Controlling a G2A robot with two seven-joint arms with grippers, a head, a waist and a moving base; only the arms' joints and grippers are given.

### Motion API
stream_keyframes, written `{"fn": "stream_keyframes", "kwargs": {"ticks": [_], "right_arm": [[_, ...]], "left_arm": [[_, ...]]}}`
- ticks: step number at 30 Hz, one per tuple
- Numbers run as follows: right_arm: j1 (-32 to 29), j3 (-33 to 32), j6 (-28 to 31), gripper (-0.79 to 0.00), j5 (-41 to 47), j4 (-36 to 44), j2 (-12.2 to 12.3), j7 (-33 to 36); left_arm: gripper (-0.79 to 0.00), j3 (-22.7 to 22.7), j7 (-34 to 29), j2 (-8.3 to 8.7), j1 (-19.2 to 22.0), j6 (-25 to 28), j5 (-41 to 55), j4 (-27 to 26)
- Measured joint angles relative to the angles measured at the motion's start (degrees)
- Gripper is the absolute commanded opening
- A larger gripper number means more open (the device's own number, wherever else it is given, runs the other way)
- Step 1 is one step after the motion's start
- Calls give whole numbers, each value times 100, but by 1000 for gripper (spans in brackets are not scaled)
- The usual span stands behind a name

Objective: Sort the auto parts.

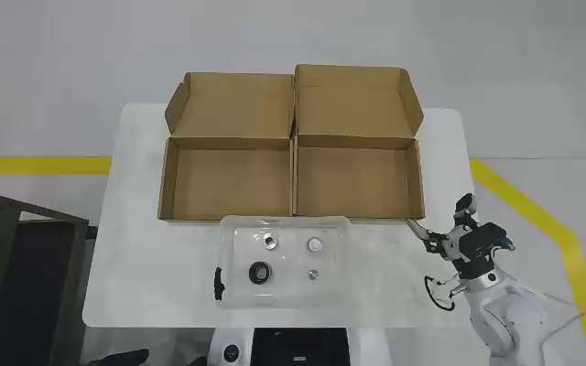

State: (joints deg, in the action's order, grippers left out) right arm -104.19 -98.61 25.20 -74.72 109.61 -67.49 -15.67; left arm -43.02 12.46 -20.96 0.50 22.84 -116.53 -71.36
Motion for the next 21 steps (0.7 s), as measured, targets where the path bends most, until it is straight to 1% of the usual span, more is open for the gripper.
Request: {"fn": "stream_keyframes", "kwargs": {"ticks": [18, 21], "right_arm": [[2, -1, 0, 0, -2, 2, 0, 2], [75, -41, 27, 0, -77, 115, 13, 136]], "left_arm": [[0, 0, 0, 0, 0, 0, 0, 0], [0, 0, 0, 0, 0, 0, 0, 0]]}}
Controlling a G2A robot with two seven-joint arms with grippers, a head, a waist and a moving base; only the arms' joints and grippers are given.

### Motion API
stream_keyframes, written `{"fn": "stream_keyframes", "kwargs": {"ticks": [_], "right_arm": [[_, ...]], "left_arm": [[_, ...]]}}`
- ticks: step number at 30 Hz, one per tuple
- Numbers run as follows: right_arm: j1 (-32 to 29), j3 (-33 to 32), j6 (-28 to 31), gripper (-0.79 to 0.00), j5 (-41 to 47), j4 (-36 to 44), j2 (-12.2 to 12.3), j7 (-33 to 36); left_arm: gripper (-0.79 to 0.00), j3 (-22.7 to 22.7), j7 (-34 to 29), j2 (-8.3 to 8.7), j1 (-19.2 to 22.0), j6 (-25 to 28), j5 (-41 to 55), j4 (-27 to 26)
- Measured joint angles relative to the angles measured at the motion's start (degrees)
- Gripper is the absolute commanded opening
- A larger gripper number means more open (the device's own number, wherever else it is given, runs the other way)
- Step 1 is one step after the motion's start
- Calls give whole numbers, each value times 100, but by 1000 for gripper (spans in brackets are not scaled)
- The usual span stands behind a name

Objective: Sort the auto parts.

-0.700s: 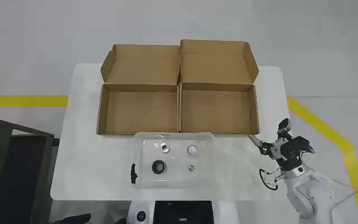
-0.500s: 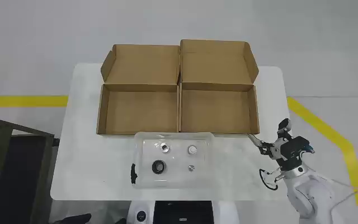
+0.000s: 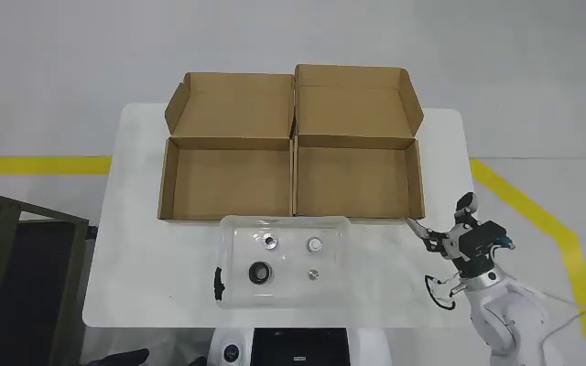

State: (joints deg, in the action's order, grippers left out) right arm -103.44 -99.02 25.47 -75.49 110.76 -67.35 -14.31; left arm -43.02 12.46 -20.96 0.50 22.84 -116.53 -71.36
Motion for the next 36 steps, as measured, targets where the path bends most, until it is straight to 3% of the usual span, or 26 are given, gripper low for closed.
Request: {"fn": "stream_keyframes", "kwargs": {"ticks": [8, 20, 36], "right_arm": [[276, 68, 372, 0, -38, 192, 38, 388], [1090, 980, 828, 0, -353, 417, 58, 1312], [1360, 1948, 1920, 0, -519, 639, 119, 2323]], "left_arm": [[0, 0, 0, 0, 0, 0, 0, 0], [0, 0, 0, 0, 0, 0, 0, 0], [0, 0, 0, 0, 0, 0, 0, 0]]}}
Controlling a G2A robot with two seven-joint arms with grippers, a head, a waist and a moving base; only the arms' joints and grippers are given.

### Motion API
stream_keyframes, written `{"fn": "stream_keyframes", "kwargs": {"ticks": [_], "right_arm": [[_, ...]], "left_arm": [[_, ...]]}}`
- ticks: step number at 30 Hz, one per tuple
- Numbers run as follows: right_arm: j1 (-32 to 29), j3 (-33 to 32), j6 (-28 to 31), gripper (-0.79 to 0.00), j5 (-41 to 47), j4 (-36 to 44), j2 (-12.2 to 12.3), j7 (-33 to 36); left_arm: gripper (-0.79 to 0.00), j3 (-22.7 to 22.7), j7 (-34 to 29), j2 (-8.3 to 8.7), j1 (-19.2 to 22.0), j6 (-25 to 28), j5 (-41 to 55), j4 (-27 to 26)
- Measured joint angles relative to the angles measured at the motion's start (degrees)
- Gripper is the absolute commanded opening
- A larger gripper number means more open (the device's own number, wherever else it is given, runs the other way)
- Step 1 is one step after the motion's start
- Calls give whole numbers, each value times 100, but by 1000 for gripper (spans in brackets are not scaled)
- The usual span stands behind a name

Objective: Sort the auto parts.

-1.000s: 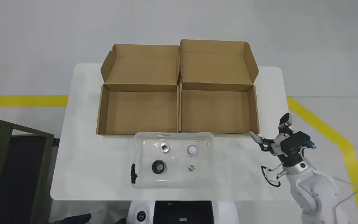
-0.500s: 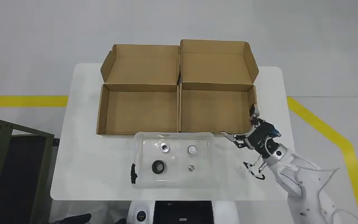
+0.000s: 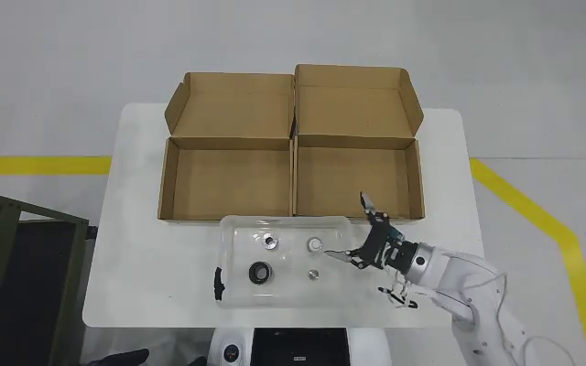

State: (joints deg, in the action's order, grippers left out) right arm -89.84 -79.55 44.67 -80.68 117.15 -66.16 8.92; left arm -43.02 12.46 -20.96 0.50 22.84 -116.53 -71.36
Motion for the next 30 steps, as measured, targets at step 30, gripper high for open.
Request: {"fn": "stream_keyframes", "kwargs": {"ticks": [30], "right_arm": [[553, 1265, 313, 0, -19, -266, 56, 1285]], "left_arm": [[0, 0, 0, 0, 0, 0, 0, 0]]}}
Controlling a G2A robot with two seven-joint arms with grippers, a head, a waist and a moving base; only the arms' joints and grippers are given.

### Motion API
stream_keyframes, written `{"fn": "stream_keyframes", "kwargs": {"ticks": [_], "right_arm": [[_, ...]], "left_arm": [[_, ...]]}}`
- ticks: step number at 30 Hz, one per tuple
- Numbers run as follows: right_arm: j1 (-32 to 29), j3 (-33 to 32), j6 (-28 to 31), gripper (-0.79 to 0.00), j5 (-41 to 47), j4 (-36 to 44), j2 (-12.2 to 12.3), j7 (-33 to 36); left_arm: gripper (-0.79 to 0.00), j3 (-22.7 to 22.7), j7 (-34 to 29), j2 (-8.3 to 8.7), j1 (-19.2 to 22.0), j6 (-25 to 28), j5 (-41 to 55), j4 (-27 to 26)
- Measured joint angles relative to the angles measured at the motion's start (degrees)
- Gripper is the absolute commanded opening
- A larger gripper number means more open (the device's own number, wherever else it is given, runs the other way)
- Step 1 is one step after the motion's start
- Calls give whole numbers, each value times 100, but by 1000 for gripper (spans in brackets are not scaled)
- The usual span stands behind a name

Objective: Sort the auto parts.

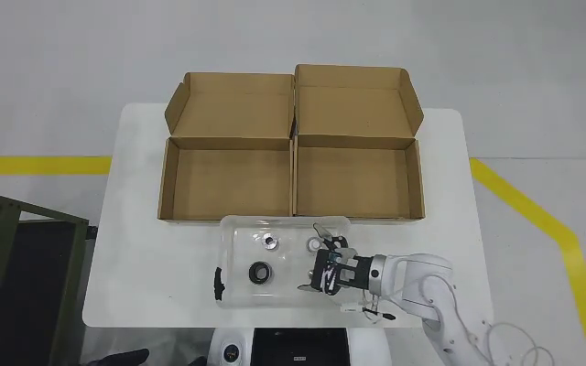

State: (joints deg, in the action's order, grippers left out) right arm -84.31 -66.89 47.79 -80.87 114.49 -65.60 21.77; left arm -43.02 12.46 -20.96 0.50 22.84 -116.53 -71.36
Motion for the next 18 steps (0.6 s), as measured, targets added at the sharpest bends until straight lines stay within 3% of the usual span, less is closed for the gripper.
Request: {"fn": "stream_keyframes", "kwargs": {"ticks": [10, 13, 15, 18], "right_arm": [[79, 21, -98, -6, 72, -136, 39, 162], [121, 32, -124, -43, 111, -193, 48, 205], [160, 42, -154, -139, 146, -244, 52, 226], [233, 72, -203, -191, 207, -330, 53, 259]], "left_arm": [[0, 0, 0, 0, 0, 0, 0, 0], [0, 0, 0, 0, 0, 0, 0, 0], [0, 0, 0, 0, 0, 0, 0, 0], [0, 0, 0, 0, 0, 0, 0, 0]]}}
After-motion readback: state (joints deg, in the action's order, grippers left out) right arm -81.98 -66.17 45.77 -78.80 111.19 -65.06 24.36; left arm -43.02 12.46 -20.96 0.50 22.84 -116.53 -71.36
